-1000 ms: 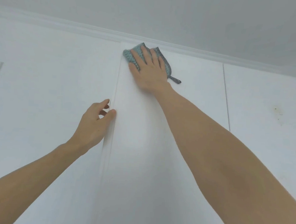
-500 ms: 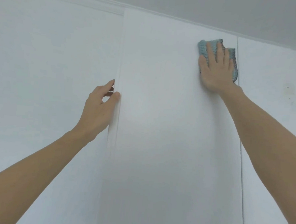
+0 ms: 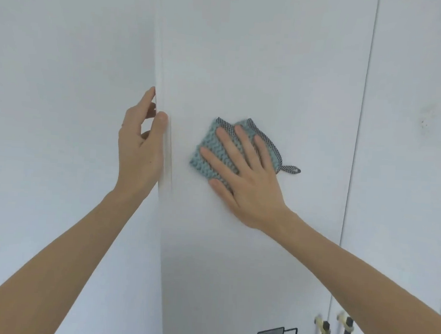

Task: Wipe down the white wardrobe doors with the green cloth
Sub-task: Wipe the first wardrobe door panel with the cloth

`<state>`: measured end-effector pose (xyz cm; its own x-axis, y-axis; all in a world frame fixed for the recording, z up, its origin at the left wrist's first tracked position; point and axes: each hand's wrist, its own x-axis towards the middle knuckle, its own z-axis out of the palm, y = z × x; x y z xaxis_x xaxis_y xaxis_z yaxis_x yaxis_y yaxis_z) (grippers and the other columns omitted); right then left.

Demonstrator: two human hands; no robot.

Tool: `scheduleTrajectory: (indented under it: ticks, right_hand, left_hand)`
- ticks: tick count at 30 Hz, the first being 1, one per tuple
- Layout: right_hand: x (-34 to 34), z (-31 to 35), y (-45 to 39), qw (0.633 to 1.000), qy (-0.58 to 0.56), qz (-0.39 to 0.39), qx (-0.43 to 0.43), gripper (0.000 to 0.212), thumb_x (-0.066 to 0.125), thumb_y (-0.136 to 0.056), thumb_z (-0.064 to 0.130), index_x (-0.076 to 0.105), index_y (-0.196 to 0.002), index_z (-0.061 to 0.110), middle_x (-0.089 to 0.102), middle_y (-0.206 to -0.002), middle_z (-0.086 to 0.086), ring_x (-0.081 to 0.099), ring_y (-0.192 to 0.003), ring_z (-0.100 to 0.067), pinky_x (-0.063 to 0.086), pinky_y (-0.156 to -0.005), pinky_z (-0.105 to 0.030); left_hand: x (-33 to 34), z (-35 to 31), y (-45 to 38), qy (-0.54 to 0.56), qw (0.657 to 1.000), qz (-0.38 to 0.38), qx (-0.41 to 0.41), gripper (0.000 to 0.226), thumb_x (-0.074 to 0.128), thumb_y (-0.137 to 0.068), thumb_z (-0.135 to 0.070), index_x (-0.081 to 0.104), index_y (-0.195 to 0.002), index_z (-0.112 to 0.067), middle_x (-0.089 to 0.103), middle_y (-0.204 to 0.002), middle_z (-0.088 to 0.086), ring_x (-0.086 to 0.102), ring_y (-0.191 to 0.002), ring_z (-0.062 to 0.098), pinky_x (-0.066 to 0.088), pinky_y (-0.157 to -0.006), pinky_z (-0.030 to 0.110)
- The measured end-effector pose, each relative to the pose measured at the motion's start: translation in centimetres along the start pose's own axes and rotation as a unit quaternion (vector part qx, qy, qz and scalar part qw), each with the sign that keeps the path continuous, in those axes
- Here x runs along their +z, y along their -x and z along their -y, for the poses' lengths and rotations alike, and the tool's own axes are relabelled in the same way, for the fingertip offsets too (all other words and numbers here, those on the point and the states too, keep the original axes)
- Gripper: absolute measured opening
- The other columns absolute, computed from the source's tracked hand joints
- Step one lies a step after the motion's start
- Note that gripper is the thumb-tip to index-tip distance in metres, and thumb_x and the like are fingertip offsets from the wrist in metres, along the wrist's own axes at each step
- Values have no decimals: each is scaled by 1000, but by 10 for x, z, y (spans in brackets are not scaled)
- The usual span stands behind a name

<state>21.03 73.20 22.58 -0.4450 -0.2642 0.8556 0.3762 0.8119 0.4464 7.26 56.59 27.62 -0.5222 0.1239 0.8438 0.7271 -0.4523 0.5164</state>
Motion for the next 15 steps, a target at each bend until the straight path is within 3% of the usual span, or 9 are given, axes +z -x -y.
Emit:
scheduleTrajectory:
  ticks: [5, 9, 12, 15]
  right_hand:
    - [45, 91, 160, 997, -27, 67, -39, 53, 47, -106, 47, 35, -157, 40, 24, -168, 4, 17, -157, -26, 14, -126, -50]
    - [69, 147, 261, 991, -20, 127, -47, 54, 48, -105, 50, 33, -156, 46, 20, -169, 11, 11, -158, -17, 11, -127, -43]
    - [72, 157, 294, 981, -2, 172, -85, 54, 51, -103, 49, 35, -155, 48, 24, -167, 14, 15, -157, -14, 11, -127, -39]
    - [64, 143, 287, 975, -15, 180, -132, 53, 54, -102, 49, 38, -153, 49, 29, -165, 18, 26, -153, -11, 10, -127, -36]
  left_hand:
    - [-20, 47, 80, -25, 998, 31, -42, 45, 55, -110, -27, 50, -154, -30, 60, -137, 2, 56, -127, 6, 52, -100, 26]
    - [-30, 71, 137, -26, 996, 37, -83, 48, 56, -109, -28, 46, -155, -37, 59, -136, -8, 53, -132, 7, 50, -110, 44]
    - [-40, 87, 169, -30, 992, 55, -110, 52, 56, -108, -34, 43, -158, -36, 59, -140, -6, 51, -137, 13, 49, -111, 53]
    - [-46, 91, 182, -34, 991, 62, -118, 54, 55, -104, -39, 45, -157, -36, 58, -139, -10, 51, -137, 10, 50, -110, 46]
